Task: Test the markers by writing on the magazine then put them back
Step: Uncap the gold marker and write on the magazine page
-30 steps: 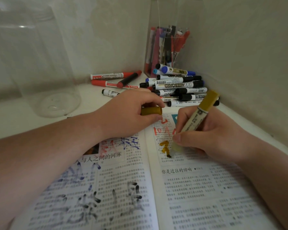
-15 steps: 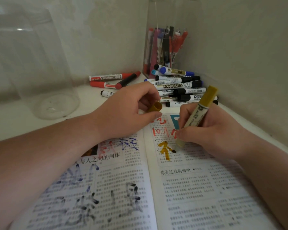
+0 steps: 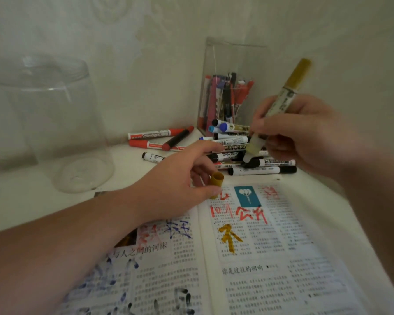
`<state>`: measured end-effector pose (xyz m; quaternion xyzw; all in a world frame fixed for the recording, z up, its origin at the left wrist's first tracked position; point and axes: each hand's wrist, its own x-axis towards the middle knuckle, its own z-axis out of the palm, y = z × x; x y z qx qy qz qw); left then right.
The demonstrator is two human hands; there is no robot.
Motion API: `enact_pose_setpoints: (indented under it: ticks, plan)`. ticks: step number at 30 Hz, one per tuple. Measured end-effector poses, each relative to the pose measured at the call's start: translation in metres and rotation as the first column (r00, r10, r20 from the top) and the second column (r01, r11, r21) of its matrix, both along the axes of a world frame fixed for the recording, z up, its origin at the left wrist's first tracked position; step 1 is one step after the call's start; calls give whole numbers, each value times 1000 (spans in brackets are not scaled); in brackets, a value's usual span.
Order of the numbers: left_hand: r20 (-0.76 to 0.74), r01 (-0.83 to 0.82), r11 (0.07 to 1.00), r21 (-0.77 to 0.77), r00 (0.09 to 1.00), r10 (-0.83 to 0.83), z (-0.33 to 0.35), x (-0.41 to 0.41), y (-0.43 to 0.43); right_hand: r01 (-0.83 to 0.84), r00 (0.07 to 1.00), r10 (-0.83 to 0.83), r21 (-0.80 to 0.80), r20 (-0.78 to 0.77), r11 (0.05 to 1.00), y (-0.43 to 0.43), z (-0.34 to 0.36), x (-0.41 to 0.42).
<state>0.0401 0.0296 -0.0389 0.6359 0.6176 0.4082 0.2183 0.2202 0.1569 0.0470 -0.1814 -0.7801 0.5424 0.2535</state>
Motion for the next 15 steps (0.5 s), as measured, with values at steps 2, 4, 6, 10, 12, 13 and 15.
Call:
enact_pose_setpoints:
  ticks: [2, 4, 6, 10, 12, 13, 15]
  plan:
    - [9, -11, 1000, -5, 1000, 11, -1, 0, 1, 40, 999, -40, 8, -11, 999, 3, -8, -9]
    - [25, -19, 1000, 0, 1000, 19, 0, 1, 2, 83, 992, -84, -19, -98, 996, 0, -26, -14]
    - [41, -28, 999, 15, 999, 27, 0, 1, 2, 115, 987, -109, 40, -121, 993, -4, -42, -15]
    - [80, -23, 1000, 13, 997, 22, 0, 2, 4, 70, 985, -55, 86, -163, 994, -6, -56, -14]
    - [94, -17, 1000, 19, 995, 15, 1, 3, 4, 71, 981, -54, 84, -187, 994, -7, -57, -16]
    - [98, -14, 1000, 23, 995, 11, 1, 4, 4, 77, 979, -58, 87, -196, 993, -8, -58, -17]
    - [103, -10, 1000, 30, 995, 7, 2, 4, 5, 100, 972, -78, 89, -223, 991, -7, -59, -17]
